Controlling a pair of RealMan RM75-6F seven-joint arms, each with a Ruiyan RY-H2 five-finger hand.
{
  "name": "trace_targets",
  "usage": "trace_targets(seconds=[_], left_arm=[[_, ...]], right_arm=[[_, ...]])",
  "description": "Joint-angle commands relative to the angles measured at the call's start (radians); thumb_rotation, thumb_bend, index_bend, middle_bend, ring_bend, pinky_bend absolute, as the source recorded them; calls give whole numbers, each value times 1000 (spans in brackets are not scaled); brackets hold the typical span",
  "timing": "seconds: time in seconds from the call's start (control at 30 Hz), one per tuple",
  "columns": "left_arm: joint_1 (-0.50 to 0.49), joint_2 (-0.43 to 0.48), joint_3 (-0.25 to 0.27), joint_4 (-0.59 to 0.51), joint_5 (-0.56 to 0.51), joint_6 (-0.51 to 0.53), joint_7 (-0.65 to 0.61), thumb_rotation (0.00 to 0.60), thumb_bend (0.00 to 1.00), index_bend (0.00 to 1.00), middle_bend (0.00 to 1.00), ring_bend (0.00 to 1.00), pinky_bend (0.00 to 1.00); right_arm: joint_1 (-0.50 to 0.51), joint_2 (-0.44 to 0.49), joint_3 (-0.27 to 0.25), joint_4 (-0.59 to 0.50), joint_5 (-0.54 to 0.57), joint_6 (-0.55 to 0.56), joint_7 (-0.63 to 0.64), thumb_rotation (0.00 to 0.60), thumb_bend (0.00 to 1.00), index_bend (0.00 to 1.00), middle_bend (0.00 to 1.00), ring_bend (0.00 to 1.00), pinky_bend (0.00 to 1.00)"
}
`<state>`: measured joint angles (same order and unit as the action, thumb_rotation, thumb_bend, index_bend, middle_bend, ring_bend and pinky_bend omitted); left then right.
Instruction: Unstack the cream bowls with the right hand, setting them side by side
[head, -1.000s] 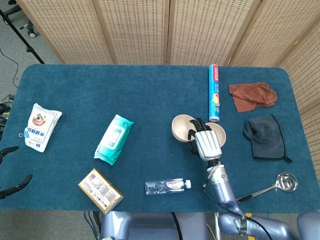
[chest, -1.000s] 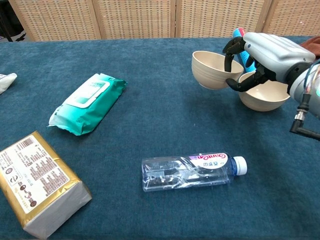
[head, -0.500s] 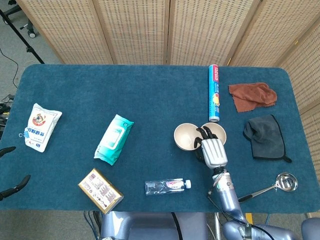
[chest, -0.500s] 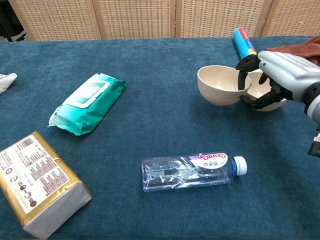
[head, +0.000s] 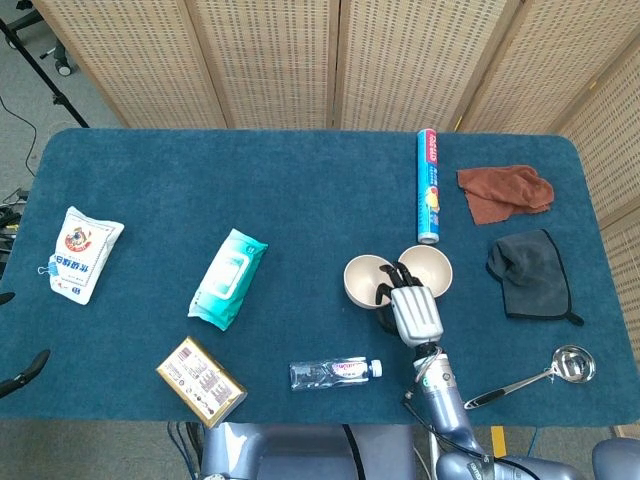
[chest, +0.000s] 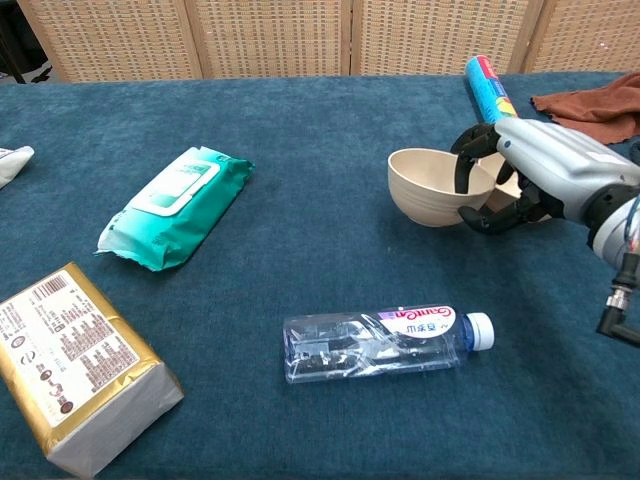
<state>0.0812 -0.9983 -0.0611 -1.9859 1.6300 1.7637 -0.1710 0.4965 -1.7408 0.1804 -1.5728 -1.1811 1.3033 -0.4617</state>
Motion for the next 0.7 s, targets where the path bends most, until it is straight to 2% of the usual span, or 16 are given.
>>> trace_targets(seconds=[0.03, 0.2, 0.4, 0.7], left_arm=[[1, 0, 0, 0, 3, 3, -1, 600, 176, 272, 0, 0, 50], [3, 2, 0, -1, 3, 4, -4, 600, 176, 272, 0, 0, 50], [2, 1, 0, -1, 4, 3, -1, 600, 176, 273, 0, 0, 50], [-1, -4, -2, 1, 2, -3, 7, 600, 176, 273, 0, 0, 50]], right_arm=[[-4, -10, -6, -3, 1, 3, -7, 600, 417, 573, 193, 130, 330], [-16, -24, -22, -3, 2, 8, -15, 600, 412, 573, 190, 130, 330], [-28, -27, -29, 2, 5, 7, -13, 600, 363, 560, 168, 130, 330], [-26, -25, -17, 9, 2, -4, -12, 600, 345, 404, 108, 89, 330]])
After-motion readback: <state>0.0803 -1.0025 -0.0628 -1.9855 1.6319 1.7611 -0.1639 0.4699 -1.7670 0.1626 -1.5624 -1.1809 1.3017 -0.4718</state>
